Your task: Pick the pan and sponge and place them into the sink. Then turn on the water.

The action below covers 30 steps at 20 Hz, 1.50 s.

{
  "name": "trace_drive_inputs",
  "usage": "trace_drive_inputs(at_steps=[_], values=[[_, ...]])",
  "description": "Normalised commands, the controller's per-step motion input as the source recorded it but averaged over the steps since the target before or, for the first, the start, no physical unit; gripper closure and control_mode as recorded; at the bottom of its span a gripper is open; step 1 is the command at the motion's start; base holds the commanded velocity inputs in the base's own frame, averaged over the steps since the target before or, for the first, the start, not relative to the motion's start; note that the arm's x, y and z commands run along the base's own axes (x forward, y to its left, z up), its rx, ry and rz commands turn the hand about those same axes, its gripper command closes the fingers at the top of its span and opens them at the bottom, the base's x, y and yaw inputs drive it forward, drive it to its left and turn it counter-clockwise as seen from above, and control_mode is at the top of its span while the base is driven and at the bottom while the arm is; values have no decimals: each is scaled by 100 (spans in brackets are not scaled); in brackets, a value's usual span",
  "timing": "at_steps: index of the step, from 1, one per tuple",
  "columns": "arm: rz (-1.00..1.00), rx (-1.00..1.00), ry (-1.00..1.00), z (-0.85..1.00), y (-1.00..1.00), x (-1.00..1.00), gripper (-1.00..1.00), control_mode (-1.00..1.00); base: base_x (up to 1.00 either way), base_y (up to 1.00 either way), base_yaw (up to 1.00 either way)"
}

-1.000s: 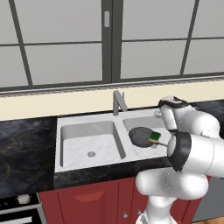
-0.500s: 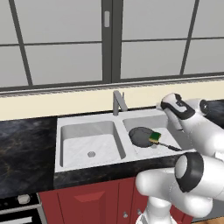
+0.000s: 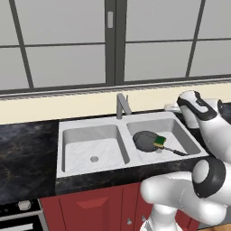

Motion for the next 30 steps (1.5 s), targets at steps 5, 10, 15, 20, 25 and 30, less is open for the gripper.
trace_drive_inputs(at_steps=[5,10,15,20,25,30], values=[[10,-4,-18,16,15,-2,-100,-100,0,0,0],[2,-6,-22,20,28,-13,-100,-100,0,0,0],[-6,-1,-19,18,28,-11,-100,-100,0,0,0],[-6,2,-14,15,18,-13,-100,-100,0,0,0],[-4,6,-10,1,14,-1,-100,-100,0,0,0],[-2,6,-12,-1,6,2,-100,-100,0,0,0]])
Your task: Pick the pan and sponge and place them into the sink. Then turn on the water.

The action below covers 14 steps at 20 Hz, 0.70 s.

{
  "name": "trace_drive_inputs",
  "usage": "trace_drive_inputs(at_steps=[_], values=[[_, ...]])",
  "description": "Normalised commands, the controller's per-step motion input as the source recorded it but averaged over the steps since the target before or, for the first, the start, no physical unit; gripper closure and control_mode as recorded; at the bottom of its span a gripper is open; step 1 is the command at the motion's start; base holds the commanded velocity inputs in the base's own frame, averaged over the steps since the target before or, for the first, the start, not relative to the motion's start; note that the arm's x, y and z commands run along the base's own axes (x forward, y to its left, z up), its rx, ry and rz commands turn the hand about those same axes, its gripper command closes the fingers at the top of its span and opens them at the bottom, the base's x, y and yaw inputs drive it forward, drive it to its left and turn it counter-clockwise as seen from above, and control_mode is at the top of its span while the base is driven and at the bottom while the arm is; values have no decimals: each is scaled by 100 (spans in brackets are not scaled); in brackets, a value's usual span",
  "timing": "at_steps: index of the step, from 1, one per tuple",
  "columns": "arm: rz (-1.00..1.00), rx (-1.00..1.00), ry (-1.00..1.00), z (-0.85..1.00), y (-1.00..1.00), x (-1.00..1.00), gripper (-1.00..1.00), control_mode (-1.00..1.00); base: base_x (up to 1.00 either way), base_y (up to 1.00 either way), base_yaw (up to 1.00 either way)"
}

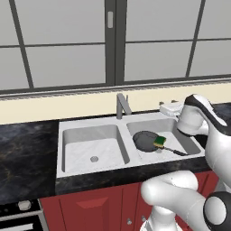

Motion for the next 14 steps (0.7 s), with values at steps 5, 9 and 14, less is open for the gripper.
trace_drive_inputs(at_steps=[5,9,14], values=[[0,3,-7,-7,3,6,-100,-100,0,0,0],[-2,-3,-6,10,14,1,-100,-100,0,0,0],[-6,-5,1,20,5,-1,-100,-100,0,0,0]])
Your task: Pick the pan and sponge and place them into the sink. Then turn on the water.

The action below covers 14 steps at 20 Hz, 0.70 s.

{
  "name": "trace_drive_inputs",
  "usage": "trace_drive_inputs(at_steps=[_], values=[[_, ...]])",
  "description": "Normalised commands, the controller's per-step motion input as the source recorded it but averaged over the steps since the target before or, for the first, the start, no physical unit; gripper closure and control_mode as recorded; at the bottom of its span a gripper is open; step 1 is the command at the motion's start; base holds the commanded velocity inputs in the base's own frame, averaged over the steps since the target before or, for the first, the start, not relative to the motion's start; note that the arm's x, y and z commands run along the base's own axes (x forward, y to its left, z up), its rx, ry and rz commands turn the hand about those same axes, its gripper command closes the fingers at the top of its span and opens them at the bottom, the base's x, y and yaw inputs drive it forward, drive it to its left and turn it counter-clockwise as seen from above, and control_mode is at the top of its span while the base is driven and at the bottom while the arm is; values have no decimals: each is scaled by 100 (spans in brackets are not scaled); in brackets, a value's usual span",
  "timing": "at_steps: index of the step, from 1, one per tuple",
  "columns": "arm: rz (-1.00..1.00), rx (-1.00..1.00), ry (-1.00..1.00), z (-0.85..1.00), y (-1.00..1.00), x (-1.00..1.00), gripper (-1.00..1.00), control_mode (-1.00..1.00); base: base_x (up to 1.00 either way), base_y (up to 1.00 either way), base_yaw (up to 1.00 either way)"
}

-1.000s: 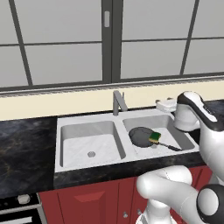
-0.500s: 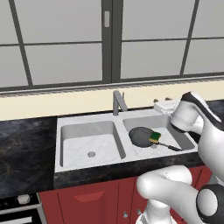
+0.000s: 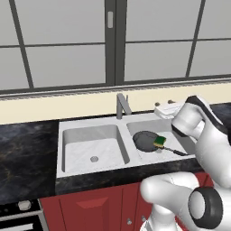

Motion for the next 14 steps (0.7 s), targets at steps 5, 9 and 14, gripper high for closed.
trace_drive_inputs(at_steps=[5,9,14], values=[[-5,-5,6,15,2,1,-100,-100,0,0,0],[0,-3,7,9,1,8,-100,-100,0,0,0],[4,-3,5,9,0,10,-100,-100,0,0,0]])
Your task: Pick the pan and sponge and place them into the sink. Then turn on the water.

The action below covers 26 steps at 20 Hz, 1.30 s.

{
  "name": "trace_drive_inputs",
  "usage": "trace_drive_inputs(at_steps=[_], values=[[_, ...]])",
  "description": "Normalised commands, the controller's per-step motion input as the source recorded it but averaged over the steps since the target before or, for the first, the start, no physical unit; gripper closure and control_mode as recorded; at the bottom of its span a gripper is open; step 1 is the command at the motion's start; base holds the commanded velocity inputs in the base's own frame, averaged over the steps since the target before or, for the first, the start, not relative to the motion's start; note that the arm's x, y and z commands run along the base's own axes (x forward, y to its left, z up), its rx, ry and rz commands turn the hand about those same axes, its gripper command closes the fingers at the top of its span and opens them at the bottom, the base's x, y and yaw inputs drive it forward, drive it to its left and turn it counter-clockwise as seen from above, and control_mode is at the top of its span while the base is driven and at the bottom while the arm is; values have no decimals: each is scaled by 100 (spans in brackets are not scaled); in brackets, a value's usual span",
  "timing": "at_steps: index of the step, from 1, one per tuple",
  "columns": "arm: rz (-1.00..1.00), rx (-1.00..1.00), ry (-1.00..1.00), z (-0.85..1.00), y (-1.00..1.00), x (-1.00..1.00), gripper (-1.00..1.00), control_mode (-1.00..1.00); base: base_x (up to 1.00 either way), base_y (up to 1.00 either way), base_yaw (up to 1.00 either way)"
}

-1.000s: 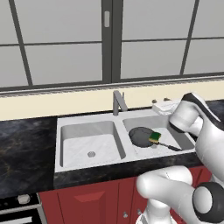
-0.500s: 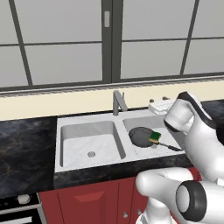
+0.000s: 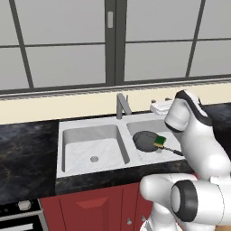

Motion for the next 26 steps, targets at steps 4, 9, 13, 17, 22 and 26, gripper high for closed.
trace_drive_inputs(at_steps=[4,9,13,17,22,26], values=[[9,0,0,-1,3,11,-100,-100,0,0,0],[9,0,-4,-8,8,14,-100,-100,0,0,0],[1,-2,-5,-8,24,14,-100,-100,0,0,0],[-2,-2,-8,-10,33,13,-100,-100,0,0,0],[-3,0,-7,-9,12,12,-100,-100,0,0,0],[-5,0,-1,-12,0,31,-100,-100,0,0,0]])
